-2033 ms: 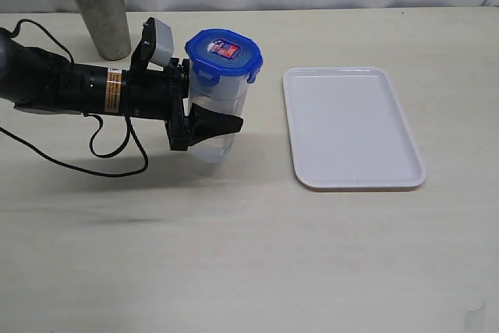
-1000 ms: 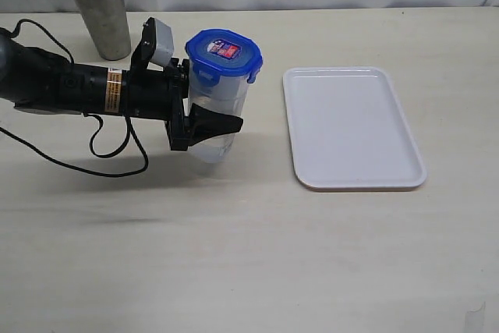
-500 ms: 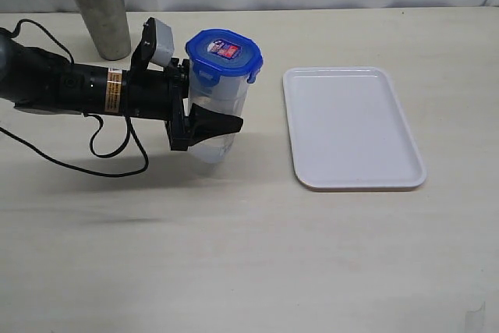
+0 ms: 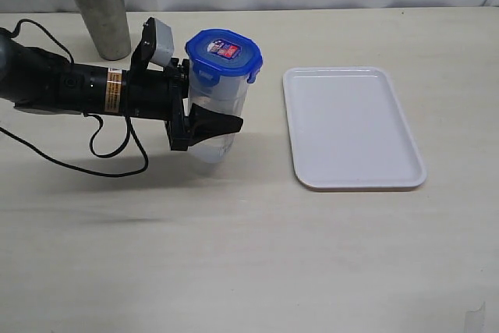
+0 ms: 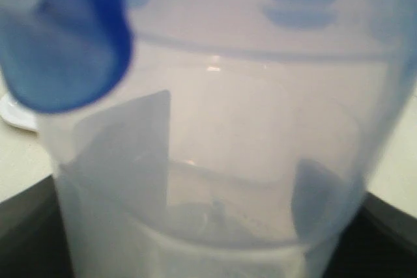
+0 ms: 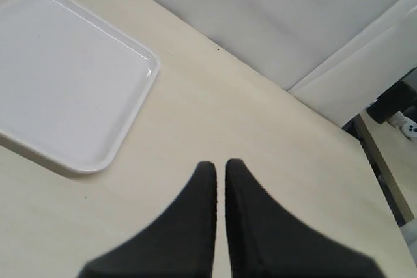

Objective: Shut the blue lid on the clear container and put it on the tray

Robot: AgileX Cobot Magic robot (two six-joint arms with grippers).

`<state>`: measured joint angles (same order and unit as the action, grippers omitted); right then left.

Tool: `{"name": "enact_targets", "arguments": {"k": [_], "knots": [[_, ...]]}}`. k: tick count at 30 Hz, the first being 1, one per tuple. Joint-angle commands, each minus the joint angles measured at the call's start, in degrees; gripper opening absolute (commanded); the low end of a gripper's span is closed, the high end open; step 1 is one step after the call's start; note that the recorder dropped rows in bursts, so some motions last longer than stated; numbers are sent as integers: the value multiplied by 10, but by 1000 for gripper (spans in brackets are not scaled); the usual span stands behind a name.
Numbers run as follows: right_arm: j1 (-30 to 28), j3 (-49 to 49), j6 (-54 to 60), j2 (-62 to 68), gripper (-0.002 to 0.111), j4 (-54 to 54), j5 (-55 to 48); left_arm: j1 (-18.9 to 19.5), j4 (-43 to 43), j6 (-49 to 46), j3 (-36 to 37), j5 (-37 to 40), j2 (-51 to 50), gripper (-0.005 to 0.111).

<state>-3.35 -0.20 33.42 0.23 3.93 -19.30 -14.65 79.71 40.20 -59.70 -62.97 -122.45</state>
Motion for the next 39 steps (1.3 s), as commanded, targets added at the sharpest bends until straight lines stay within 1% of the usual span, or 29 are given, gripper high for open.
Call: {"name": "enact_targets", "arguments": {"k": [1,12,15,16,18,20,39], "knots": [[-4,2,-3,-2,5,-5,-10,0,-12,3,-3,-21,9,0],[-4,2,-5,-2,5,-10,-14,0,-9,3,-3,-21,9,0],[-4,2,-139,-2,5,-10,-14,0,-20,1,-3,-21,9,0],[-4,2,-208,-2,5,-10,-14,0,-20,1,-3,-21,9,0],[-4,2,-274,-2,5,-10,-14,0,-20,1,-3,-21,9,0],[-4,2,-302,-2,5,-10,-12,0,-20,1,-3,-21,9,0],[-4,2,-318,-2,5,-24,-6,0,-23,1,-3,-21,9,0]]}}
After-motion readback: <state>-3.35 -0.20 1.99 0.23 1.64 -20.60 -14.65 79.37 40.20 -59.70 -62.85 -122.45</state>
